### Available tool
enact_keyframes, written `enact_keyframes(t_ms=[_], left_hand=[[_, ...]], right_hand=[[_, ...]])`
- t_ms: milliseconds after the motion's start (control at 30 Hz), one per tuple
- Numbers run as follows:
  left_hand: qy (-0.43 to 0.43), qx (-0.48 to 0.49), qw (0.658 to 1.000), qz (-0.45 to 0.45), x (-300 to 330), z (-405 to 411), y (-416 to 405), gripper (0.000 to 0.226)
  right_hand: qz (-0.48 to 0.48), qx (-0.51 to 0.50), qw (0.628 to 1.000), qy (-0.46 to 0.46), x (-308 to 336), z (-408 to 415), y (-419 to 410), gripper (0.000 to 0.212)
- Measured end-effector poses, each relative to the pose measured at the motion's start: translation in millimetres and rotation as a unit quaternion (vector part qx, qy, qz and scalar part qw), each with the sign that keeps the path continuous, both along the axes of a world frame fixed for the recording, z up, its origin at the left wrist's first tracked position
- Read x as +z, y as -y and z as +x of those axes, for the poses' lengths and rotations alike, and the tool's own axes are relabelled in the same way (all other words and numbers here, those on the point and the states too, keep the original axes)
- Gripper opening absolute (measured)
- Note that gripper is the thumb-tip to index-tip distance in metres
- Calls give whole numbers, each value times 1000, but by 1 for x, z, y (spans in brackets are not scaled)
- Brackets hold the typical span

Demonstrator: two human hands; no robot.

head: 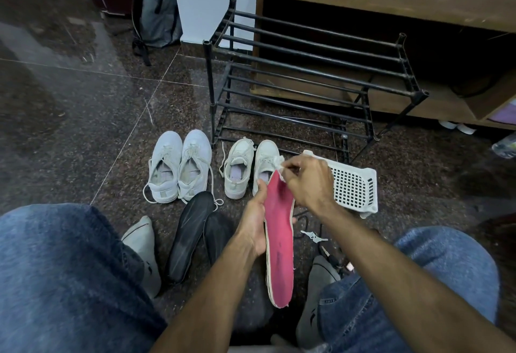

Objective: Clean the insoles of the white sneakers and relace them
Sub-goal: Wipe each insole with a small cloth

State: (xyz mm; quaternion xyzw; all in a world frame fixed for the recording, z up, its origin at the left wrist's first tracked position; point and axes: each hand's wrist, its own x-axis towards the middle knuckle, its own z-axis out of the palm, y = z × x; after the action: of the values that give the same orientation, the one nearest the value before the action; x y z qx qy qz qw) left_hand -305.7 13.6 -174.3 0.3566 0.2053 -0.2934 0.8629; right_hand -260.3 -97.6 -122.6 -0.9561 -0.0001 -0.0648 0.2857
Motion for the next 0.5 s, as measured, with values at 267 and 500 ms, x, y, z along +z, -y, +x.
enact_keyframes(t_ms=[267, 500], left_hand=[[-7, 3, 1000, 12, -3, -4, -4, 69], [-29, 34, 997, -65, 2, 4, -3, 73]], right_hand=[[-34, -46, 998, -35, 1, 1, 8, 14], [-44, 2, 991, -126, -6, -33, -10, 10]])
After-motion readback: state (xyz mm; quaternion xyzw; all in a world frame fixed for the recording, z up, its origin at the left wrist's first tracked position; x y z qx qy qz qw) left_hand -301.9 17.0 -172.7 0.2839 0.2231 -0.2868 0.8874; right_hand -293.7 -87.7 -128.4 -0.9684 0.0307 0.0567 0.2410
